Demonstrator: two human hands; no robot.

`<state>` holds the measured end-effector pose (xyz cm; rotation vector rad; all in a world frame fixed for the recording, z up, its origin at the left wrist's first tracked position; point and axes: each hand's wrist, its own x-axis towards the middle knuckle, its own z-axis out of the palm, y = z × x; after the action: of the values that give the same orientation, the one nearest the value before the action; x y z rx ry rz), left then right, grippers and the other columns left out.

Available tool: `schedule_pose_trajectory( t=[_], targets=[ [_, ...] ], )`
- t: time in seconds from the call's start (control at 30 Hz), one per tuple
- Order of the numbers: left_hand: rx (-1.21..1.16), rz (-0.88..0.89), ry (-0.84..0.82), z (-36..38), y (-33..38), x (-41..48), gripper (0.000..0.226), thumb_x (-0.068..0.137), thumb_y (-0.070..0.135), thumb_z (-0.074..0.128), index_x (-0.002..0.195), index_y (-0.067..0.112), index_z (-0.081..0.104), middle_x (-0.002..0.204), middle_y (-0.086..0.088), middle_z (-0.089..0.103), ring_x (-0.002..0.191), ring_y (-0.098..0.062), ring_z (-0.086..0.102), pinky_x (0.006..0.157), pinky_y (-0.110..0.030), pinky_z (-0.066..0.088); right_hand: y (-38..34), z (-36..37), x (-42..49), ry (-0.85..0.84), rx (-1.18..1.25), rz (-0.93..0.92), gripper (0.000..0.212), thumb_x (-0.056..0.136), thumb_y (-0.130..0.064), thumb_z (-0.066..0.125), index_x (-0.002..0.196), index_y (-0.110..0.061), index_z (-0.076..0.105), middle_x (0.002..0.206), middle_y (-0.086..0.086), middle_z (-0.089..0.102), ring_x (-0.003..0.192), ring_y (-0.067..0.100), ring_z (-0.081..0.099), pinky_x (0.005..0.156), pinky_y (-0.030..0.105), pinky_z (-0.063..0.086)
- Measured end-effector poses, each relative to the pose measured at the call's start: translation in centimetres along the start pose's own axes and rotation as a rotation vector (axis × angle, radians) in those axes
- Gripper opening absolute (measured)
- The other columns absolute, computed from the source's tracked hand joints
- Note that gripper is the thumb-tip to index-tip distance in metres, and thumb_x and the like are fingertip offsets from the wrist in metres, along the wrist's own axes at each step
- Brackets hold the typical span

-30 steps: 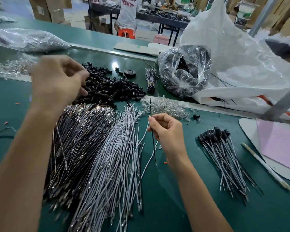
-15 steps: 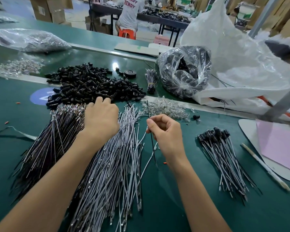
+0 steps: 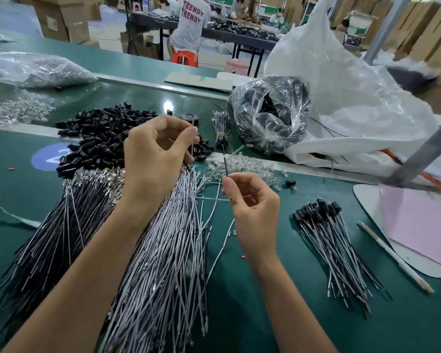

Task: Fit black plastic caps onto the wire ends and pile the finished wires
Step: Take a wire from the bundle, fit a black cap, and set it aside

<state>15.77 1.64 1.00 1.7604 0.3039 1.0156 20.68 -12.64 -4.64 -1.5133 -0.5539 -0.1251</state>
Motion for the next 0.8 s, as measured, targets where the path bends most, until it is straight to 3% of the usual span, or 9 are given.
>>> schedule_pose_trajectory(
  t=[0.23,0.4,0.53,0.7,0.8],
  targets=[
    [0.018,0.124,0.083,0.8,0.8,0.2,0.002,0.090,0.021,0.069,0.090,0.020,0.067,0.076,0.014,0.068,0.067,-0.010,0.068,0.061,-0.020,0.054,-0.1,-0.3,0.1,0.051,0.102,0.049,0.009,0.091,-0.015,0.068,0.083,-0.020,0.069,0.073,0.002,0.069,0.066,0.014,0.060,0.063,0.027,0.051],
    [0.075,0.110,0.076,-0.6,1.2,0.7,0.005,0.090,0.022,0.069,0.086,0.022,0.067,0.067,0.008,0.067,0.047,-0.009,0.061,0.046,-0.024,0.049,0.1,-0.2,0.2,-0.020,0.160,0.170,0.007,0.092,-0.011,0.067,0.084,-0.012,0.068,0.069,-0.002,0.067,0.060,0.014,0.063,0.057,0.024,0.050],
    [0.107,0.015,-0.029,-2.1,1.2,1.7,0.011,0.091,0.021,0.068,0.081,0.019,0.065,0.057,0.002,0.067,0.030,-0.014,0.052,0.031,-0.021,0.039,0.3,-0.1,0.0,-0.075,0.136,0.188,0.007,0.091,-0.015,0.068,0.084,-0.014,0.069,0.068,-0.002,0.068,0.060,0.013,0.063,0.059,0.025,0.051],
    [0.254,-0.123,-0.177,-1.7,-0.1,0.6,0.006,0.095,0.018,0.061,0.092,0.013,0.062,0.070,-0.004,0.072,0.044,-0.020,0.066,0.042,-0.032,0.054,0.3,0.0,0.0,-0.076,0.101,0.172,0.008,0.090,-0.015,0.069,0.083,-0.017,0.069,0.068,-0.003,0.069,0.060,0.013,0.063,0.058,0.020,0.049],
    [0.116,0.022,0.021,-2.7,0.2,0.2,0.004,0.095,0.023,0.063,0.090,0.024,0.062,0.071,0.000,0.072,0.046,-0.015,0.066,0.040,-0.024,0.050,0.3,0.0,0.1,-0.082,0.080,0.156,0.009,0.090,-0.015,0.068,0.082,-0.018,0.068,0.069,-0.002,0.069,0.060,0.013,0.065,0.058,0.021,0.049]
  ],
)
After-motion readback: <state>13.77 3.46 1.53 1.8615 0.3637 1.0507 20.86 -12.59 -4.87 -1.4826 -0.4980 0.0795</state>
